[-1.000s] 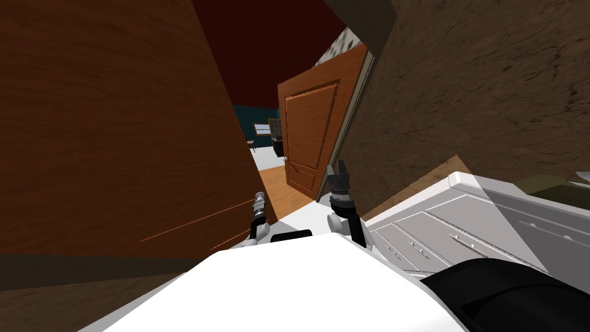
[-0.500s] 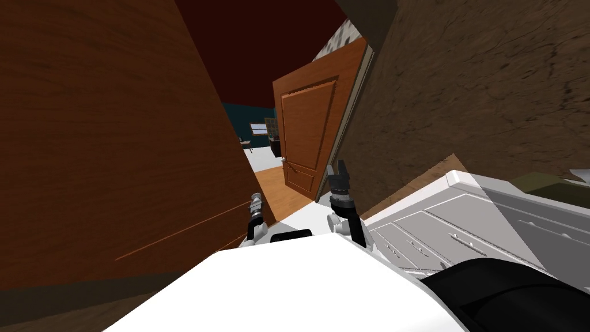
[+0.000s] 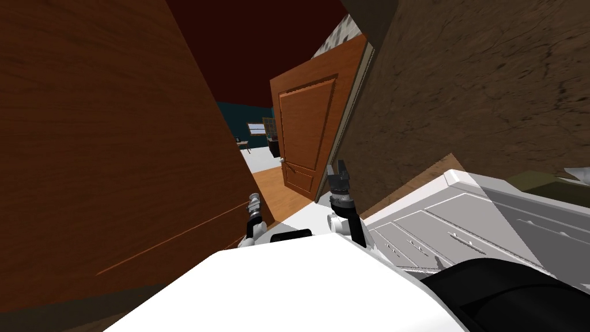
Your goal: Push the door open
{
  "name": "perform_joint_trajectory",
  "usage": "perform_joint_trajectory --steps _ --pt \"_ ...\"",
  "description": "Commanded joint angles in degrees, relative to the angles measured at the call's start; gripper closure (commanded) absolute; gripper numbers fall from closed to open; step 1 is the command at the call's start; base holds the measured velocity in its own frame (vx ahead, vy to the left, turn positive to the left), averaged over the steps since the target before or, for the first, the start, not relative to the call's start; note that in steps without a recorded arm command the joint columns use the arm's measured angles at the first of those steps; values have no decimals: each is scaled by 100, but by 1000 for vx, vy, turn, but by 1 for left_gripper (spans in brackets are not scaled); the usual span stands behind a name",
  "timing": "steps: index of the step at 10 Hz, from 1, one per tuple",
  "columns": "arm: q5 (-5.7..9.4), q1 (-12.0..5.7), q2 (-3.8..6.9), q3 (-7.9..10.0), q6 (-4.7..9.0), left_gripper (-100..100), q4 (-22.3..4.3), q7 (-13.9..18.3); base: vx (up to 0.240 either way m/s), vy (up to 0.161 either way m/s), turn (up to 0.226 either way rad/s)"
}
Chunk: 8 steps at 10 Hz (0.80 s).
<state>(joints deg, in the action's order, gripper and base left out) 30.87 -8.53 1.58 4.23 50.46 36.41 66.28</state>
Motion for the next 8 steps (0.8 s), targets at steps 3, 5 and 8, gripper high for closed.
perform_joint_trajectory --steps 3,5,8 --pt "10 -13 88 255 89 100 60 -28 69 15 -37" --pt "3 -47 111 489 124 100 40 -59 52 16 -69" --pt "-5 -84 127 739 162 100 18 -93 62 30 -51"
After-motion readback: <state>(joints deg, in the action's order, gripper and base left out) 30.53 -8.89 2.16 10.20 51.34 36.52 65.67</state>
